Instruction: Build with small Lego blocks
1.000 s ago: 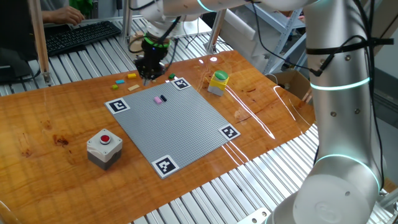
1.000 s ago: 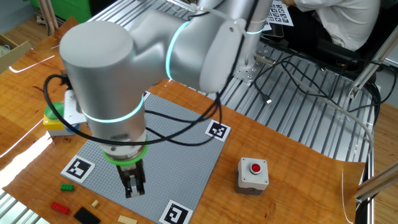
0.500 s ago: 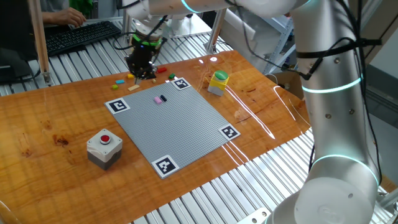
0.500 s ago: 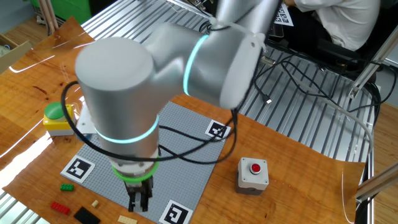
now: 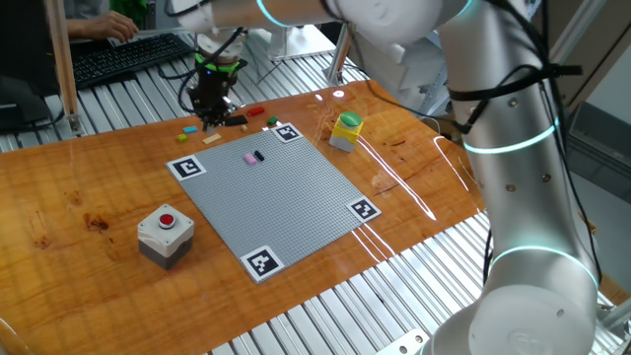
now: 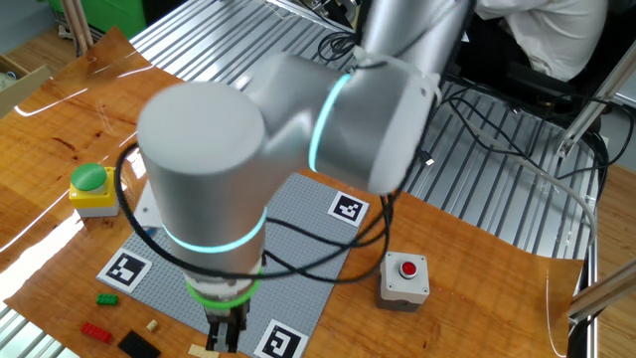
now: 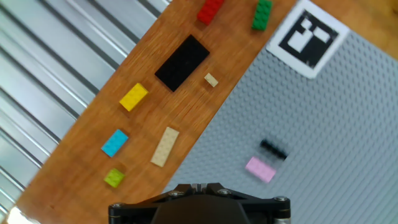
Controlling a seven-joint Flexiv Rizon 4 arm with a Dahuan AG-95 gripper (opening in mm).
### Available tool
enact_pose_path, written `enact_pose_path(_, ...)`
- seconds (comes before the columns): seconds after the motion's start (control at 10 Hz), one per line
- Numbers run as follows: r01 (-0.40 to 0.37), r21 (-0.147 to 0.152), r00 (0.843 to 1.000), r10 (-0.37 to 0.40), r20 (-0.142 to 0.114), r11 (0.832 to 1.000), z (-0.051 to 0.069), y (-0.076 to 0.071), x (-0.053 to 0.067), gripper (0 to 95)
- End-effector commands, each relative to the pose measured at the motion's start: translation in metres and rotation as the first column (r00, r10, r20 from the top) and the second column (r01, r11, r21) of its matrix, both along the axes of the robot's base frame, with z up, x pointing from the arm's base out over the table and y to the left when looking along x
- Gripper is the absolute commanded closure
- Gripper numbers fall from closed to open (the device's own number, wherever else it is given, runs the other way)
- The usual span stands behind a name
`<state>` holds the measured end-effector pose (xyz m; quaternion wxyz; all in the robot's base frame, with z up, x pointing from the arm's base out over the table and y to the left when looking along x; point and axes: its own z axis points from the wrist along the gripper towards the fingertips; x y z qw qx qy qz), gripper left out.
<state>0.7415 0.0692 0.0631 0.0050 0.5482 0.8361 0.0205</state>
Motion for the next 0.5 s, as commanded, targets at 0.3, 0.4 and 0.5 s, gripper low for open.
enact_pose_path(0.3,0.057,-0.052,0.998,-0.057,0.002,0.997,-0.003,0.008,0.013,76.0)
enact_pose_path(0.4,0.087,-0.062,0.996,-0.087,0.003,0.994,-0.004,0.009,0.017,76.0)
enact_pose_path(0.5,0.092,-0.068,0.996,-0.092,0.004,0.993,-0.004,0.010,0.018,76.0)
